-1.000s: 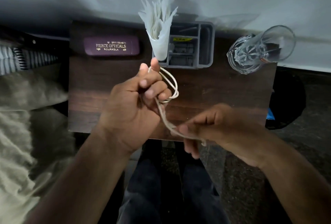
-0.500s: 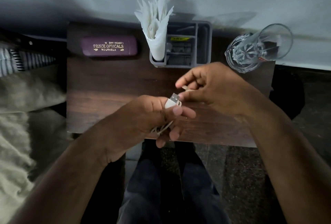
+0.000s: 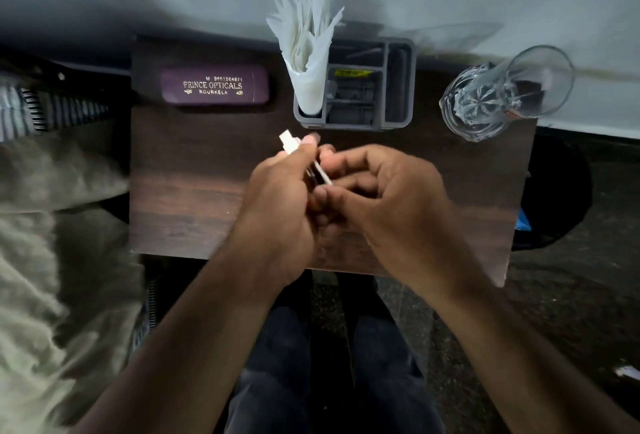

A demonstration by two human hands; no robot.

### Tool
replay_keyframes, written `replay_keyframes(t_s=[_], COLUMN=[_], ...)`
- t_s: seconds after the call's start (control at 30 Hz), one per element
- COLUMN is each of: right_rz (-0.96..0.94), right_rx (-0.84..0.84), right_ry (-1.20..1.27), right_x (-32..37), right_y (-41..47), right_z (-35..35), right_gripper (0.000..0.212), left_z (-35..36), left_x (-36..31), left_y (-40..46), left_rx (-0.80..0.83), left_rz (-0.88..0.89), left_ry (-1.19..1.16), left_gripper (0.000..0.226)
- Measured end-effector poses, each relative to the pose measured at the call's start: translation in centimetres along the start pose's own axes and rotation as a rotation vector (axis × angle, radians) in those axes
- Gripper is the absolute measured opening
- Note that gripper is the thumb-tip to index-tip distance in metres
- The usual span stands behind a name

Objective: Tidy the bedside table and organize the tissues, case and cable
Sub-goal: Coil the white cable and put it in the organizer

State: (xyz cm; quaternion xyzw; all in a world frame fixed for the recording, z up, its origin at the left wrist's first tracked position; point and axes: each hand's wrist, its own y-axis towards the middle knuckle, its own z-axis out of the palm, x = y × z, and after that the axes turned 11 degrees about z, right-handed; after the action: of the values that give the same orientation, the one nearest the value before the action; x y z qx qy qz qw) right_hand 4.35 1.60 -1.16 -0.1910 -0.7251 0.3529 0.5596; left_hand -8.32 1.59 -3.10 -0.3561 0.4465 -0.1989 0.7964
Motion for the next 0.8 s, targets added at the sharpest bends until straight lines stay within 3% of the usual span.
replay_keyframes(t_s=[0.07, 0.17, 0.23, 0.33, 0.4, 0.5, 0.6, 0.7, 0.8], right_rz=[0.075, 0.146, 0.177, 0.113, 0.045, 0.022, -0.056, -0.12, -0.08], right_rx=[0.135, 0.3, 0.386, 0.392, 0.37, 0.251, 0.133, 0.102, 0.18], right_ry=[0.218, 0.328, 0.189, -0.259, -0.537, -0.656, -0.532, -0.242, 0.051], right_x=[-0.6, -1.5, -1.8, -1.4, -0.4, 1.2, 1.9, 1.3, 0.5], right_y=[0.1, 0.8, 1.5, 2.8, 3.7, 4.6, 4.8, 4.6, 4.0], right_z=[-0.7, -2.5, -3.8, -5.6, -6.3, -6.2, -5.2, -4.0, -3.9], right_gripper=[0.017, 0.016, 0.021, 0.023, 0.022, 0.013, 0.011, 0.019, 0.024], left_z=[-0.4, -1.1, -1.8, -2.5, -2.9, -3.3, -3.0, -2.2, -1.6], left_x=[-0.8, -1.3, -1.4, -1.9, -1.8, -0.7, 0.2, 0.4, 0.3], left_y=[0.1, 0.3, 0.2, -0.1, -0.4, -0.7, -1.1, -1.0, -0.6], left_rx=[0.053, 0.079, 0.154, 0.289, 0.36, 0.392, 0.386, 0.315, 0.287], left_rz=[-0.034, -0.04, -0.045, -0.085, -0.082, -0.01, 0.033, 0.014, 0.006], left_ry=[-0.146, -0.358, -0.445, -0.423, -0.308, 0.06, 0.277, 0.146, 0.0], left_gripper=[0.019, 0.034, 0.037, 0.034, 0.031, 0.03, 0.037, 0.048, 0.058])
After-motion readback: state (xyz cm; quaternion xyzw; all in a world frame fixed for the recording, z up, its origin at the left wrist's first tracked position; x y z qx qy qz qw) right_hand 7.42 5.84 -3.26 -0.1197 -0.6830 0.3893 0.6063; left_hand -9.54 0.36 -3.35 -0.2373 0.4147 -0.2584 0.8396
